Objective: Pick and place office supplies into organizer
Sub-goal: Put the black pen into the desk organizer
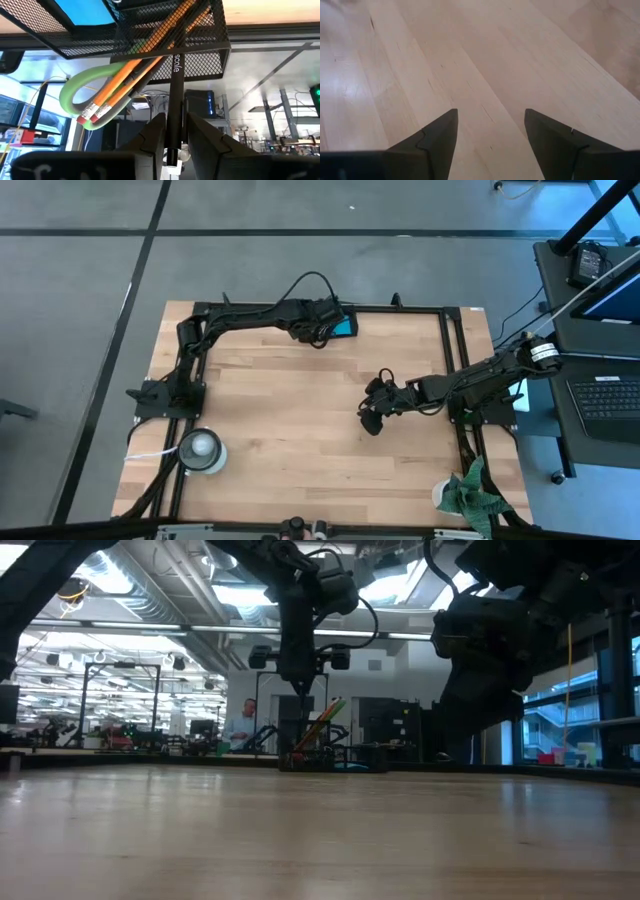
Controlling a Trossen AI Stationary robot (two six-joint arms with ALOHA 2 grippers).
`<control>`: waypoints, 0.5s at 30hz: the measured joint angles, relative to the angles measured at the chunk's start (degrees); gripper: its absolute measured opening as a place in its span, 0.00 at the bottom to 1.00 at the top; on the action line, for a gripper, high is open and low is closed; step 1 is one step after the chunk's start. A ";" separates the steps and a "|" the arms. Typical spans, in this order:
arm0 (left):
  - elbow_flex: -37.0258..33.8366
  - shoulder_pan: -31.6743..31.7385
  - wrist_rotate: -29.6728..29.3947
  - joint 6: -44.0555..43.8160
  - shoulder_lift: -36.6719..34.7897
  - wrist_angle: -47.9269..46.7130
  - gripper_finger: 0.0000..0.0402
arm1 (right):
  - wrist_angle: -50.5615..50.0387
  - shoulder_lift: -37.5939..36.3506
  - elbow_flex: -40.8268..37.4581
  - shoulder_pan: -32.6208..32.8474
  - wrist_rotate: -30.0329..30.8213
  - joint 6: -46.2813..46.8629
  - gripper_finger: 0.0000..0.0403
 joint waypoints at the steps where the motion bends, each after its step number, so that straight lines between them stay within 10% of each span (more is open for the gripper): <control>1: 0.00 0.00 0.29 -0.03 0.00 -0.02 0.18 | 0.00 0.00 0.00 0.00 0.00 0.00 0.58; 15: 0.00 0.00 5.92 -0.51 0.00 0.09 0.19 | -0.02 0.00 0.00 0.00 -0.02 0.00 0.58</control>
